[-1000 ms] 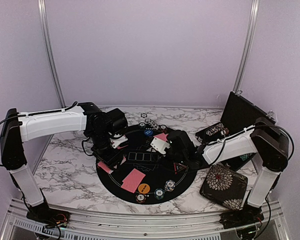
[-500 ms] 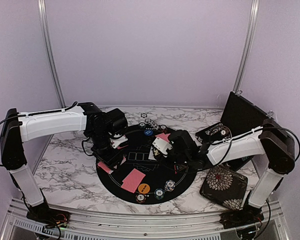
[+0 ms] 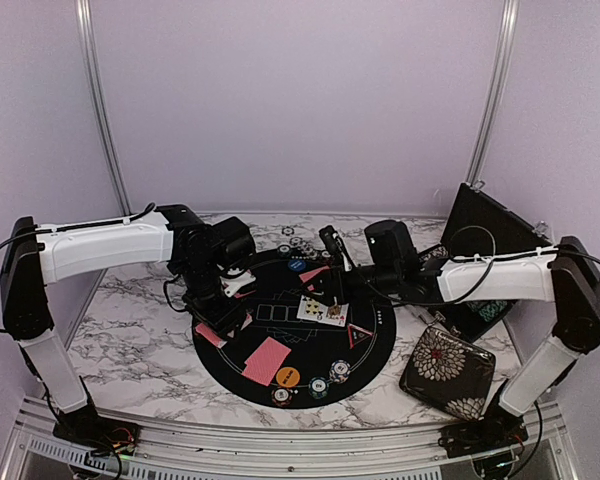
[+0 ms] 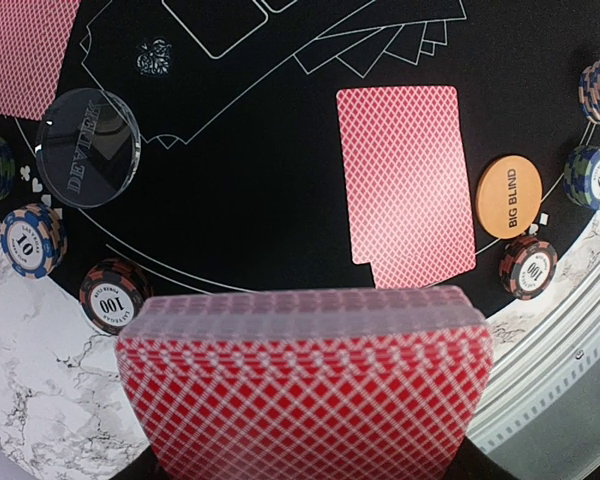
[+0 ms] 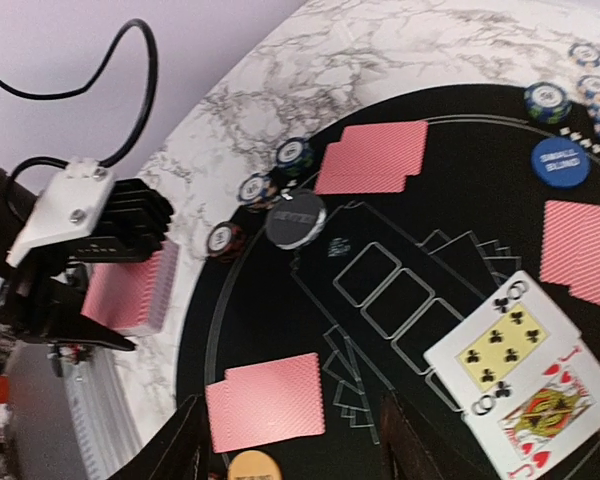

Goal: Distribute texas hold em gaming equipment
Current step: Pick up the poker card from the face-down deck piles.

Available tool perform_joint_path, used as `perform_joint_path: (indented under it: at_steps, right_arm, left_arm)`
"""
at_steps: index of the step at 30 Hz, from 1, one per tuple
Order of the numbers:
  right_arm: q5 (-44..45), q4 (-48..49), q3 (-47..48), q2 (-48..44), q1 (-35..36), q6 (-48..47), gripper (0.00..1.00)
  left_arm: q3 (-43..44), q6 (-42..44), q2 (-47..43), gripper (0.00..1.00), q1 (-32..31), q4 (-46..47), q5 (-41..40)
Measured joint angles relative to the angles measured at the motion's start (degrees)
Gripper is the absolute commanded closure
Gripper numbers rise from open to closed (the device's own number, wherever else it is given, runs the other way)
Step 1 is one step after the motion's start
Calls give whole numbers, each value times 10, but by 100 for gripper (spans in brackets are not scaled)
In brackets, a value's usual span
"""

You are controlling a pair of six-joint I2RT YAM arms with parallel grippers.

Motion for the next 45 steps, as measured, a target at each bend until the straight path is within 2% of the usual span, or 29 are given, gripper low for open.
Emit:
perform_joint_path:
  at_steps: [9, 16, 28, 45]
  right_arm:
    - [-163, 107, -4, 46, 0, 219, 45]
    - [-236, 194, -4, 112, 0, 341, 46]
    - [-276, 316, 20, 191, 29, 459, 45]
    - [-280, 383, 72, 256, 57, 532, 48]
  left_arm:
    - [8, 0, 0, 56, -9, 0, 0]
    - [16, 0, 1, 56, -14, 0, 0]
    - [25, 2, 9, 56, -17, 0, 3]
    - [25, 4, 10, 56, -19, 0, 5]
